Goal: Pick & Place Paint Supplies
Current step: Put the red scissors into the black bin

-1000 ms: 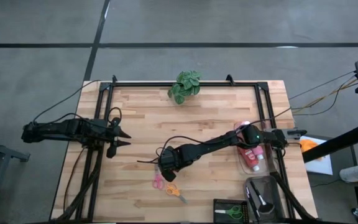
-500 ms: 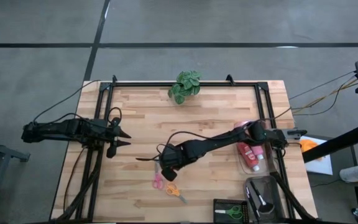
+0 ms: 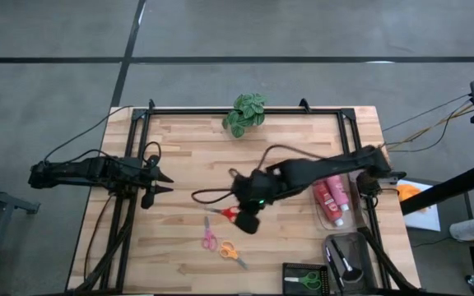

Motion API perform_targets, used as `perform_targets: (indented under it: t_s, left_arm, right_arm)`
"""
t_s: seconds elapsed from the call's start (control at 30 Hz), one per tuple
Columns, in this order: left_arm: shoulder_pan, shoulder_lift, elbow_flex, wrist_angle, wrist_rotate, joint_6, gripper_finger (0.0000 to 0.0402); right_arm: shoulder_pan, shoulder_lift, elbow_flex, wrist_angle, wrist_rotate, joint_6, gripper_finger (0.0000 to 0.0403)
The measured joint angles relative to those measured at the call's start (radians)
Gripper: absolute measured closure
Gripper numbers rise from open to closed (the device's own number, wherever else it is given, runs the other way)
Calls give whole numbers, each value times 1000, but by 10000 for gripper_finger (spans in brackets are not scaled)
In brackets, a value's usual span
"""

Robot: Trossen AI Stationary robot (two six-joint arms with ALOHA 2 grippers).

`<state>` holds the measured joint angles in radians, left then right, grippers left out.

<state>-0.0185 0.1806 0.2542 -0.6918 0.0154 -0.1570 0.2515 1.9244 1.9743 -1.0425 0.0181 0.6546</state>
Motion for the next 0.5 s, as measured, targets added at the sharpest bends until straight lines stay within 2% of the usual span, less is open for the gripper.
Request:
perform_targets:
  t_s: [0.17, 0.3, 0.5]
  left_arm:
    - [0, 0, 0, 0, 0, 0, 252]
    - [0, 0, 0, 0, 0, 0, 252]
    - [0, 0, 0, 0, 0, 0, 252]
  right_arm:
    - [25, -116, -3, -74, 0, -94, 393]
    - [66, -191, -5, -140, 0, -93, 393]
    - [176, -235, -8, -268, 7, -39, 393]
